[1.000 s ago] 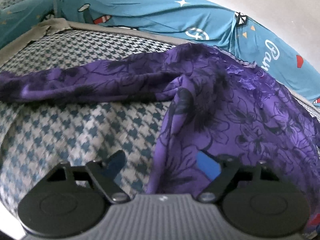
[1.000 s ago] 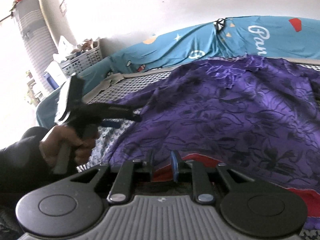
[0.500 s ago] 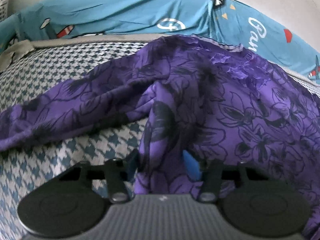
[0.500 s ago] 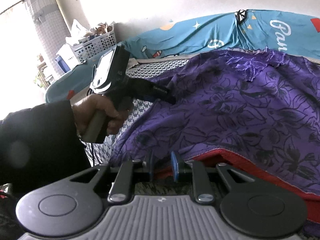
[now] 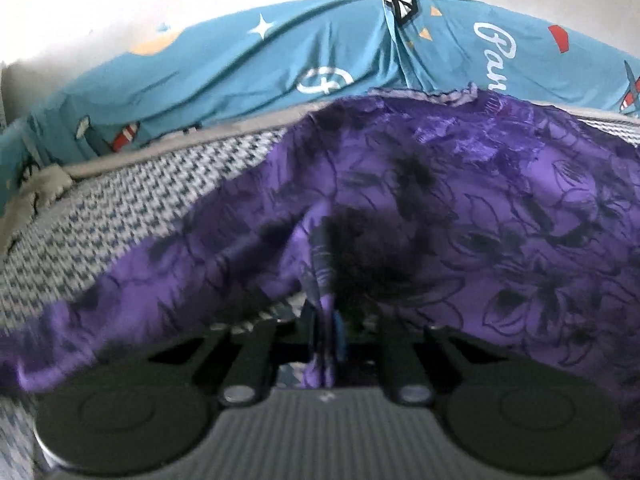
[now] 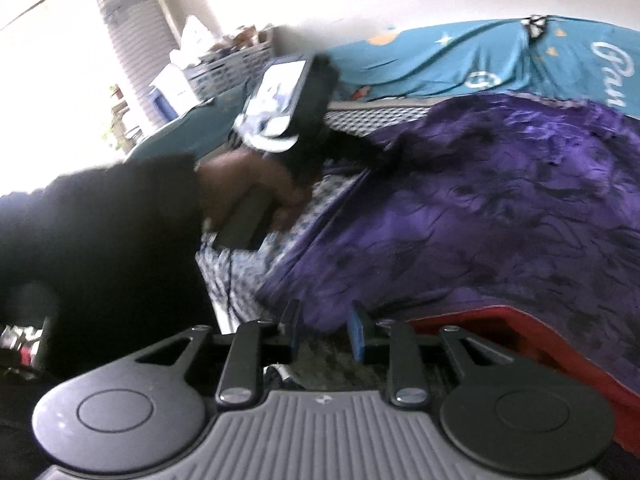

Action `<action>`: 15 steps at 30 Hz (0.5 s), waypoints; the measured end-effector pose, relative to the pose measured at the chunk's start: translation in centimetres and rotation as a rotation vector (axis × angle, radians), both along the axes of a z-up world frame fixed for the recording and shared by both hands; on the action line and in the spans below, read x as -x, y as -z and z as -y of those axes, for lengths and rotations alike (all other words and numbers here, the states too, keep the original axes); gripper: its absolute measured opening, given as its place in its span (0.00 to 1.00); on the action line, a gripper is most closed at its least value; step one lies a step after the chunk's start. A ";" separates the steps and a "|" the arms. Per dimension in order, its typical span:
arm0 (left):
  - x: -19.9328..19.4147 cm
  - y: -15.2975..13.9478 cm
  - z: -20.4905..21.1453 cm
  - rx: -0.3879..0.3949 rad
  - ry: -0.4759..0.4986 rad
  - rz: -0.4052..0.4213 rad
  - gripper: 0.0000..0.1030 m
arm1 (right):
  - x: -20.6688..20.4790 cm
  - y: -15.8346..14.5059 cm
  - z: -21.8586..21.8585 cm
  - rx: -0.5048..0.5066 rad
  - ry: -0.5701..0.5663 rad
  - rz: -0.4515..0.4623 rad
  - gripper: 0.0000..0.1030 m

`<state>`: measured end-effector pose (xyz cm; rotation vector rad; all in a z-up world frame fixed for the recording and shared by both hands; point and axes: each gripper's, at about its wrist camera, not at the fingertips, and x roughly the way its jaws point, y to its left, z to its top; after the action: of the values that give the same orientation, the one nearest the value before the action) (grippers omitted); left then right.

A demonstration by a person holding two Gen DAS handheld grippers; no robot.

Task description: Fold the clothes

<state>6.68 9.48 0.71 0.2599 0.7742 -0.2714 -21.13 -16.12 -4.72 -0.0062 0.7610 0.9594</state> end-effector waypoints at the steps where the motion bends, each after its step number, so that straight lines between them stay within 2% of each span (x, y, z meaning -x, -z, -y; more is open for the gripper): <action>1: -0.4 -0.3 -0.1 -0.016 0.004 0.013 0.09 | 0.1 0.0 -0.3 0.002 -0.017 -0.001 0.25; 3: -1.3 -1.0 -0.3 -0.035 0.002 0.031 0.09 | 0.1 0.3 -0.8 0.011 -0.037 -0.003 0.25; 5: -2.5 -1.2 -0.9 -0.033 0.001 0.009 0.09 | 0.0 0.6 -1.5 0.031 -0.045 -0.002 0.26; 7: -3.7 -0.5 -1.3 -0.008 -0.010 -0.049 0.10 | -0.2 1.0 -2.3 0.055 -0.053 0.006 0.26; 11: -4.3 0.8 -0.8 -0.036 -0.018 -0.073 0.14 | -0.4 1.5 -4.1 0.093 -0.075 0.033 0.26; 12: -4.3 0.8 -0.6 -0.050 -0.015 -0.067 0.17 | -0.5 1.7 -4.6 0.103 -0.079 0.041 0.26; 14: -4.1 0.8 -0.5 -0.058 -0.018 -0.065 0.30 | -0.7 2.1 -5.5 0.122 -0.088 0.058 0.26; 15: -4.2 0.8 -0.9 -0.036 -0.032 -0.079 0.41 | -0.6 2.2 -5.8 0.129 -0.095 0.069 0.26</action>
<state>10.84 10.36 -0.08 0.2722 0.8616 -0.2390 -20.51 -10.28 -6.91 -0.1891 0.7629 0.9939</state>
